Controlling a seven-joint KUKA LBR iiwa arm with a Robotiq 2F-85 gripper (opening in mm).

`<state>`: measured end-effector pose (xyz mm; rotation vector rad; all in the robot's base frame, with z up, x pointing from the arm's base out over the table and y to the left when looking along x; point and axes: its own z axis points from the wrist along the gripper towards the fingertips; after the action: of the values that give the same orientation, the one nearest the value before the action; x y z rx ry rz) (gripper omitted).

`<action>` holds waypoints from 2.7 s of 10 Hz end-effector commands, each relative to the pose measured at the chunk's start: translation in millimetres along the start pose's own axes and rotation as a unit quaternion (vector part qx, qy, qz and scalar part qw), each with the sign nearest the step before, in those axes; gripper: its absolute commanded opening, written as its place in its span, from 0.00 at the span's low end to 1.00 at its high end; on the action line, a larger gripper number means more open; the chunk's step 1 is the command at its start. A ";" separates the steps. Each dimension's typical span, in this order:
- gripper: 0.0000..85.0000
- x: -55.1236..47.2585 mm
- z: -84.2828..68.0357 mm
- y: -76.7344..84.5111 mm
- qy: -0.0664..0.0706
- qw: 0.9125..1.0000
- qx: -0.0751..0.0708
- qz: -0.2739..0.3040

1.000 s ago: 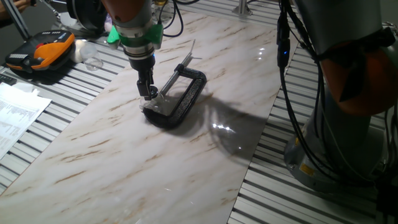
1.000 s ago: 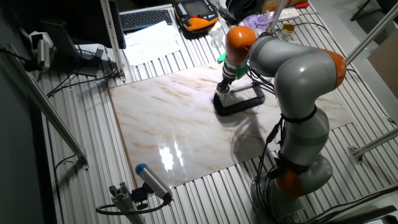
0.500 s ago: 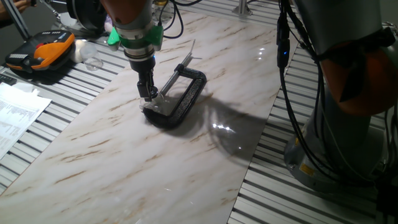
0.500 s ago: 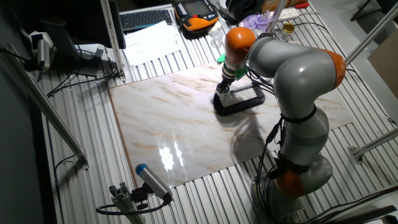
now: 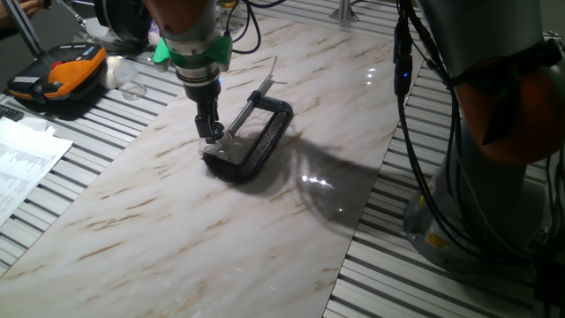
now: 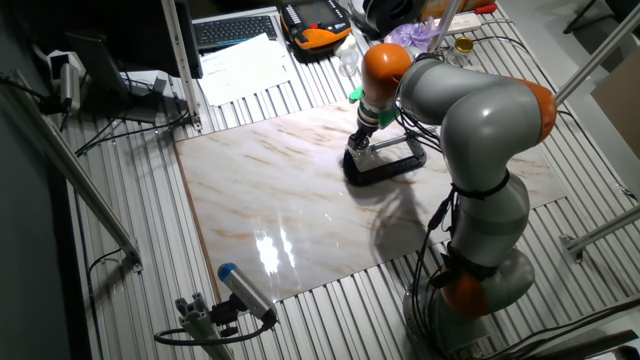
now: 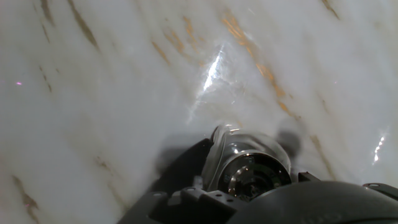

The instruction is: Screw the lid onto the jar

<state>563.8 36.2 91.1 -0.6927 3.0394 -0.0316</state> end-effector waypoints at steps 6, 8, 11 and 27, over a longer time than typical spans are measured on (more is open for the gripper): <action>0.80 0.3 1.2 0.2 0.000 1.000 -0.001 0.000; 0.80 0.7 1.6 -0.2 0.000 1.000 -0.001 0.000; 0.80 0.8 1.4 -0.3 0.000 1.000 -0.002 0.000; 0.60 1.4 4.5 -0.9 -0.002 1.000 0.000 0.017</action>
<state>563.0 34.7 86.5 -0.6381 3.0473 -0.0307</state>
